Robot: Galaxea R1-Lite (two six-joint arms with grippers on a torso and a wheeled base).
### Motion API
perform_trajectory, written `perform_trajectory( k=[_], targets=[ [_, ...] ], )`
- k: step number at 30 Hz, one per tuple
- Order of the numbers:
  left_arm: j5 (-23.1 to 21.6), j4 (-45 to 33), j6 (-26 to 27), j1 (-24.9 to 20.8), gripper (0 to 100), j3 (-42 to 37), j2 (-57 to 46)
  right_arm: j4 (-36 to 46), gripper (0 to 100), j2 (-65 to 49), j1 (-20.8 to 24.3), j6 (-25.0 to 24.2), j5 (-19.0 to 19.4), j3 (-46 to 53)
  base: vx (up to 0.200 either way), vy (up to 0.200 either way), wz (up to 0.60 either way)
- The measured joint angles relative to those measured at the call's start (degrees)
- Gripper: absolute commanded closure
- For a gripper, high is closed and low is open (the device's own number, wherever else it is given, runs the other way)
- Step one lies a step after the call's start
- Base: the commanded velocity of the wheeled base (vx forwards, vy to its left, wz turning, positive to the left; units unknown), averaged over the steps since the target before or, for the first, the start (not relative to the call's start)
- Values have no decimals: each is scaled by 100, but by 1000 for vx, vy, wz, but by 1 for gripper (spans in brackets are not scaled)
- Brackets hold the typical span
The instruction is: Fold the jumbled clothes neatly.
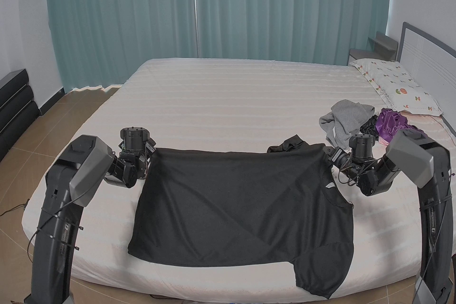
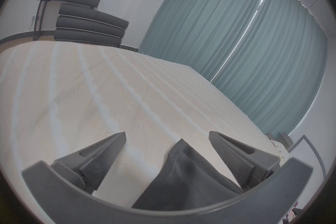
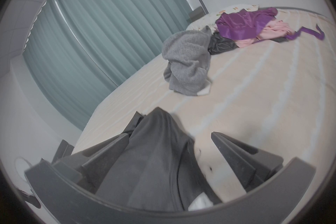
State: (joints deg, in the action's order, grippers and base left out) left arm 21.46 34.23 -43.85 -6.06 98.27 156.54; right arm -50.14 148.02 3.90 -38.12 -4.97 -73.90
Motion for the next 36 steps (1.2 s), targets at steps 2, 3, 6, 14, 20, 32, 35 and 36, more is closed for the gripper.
perform_trajectory(
  k=[2,3,6,14,20,32,35,36],
  targets=[
    [-50,1,15,0,0,-436,-356,-79,0,-312,0,-156,99,538,0,0,0],
    [-99,4,22,0,0,-651,-524,-107,0,-458,0,-219,158,767,0,0,0],
    [-329,11,33,-2,0,-1436,-1084,-200,0,-926,0,-358,343,1486,0,0,0],
    [-1106,23,9,-22,0,-3675,-2740,-503,0,-2057,133,-586,642,3201,0,0,0],
    [-1708,30,-156,-39,0,-5436,-3967,-887,0,-2715,293,-747,806,4441,0,0,0],
    [-2917,48,-972,-188,0,-7697,-5428,-2058,0,-3241,544,-1279,1291,6290,-117,0,0],
    [-3103,145,-1067,-207,0,-7832,-5475,-2477,0,-3140,550,-1309,1390,6487,-200,0,0],
    [-3131,217,-1080,-207,0,-7854,-5450,-2562,0,-3107,549,-1317,1403,6526,-200,0,0]
  ],
)
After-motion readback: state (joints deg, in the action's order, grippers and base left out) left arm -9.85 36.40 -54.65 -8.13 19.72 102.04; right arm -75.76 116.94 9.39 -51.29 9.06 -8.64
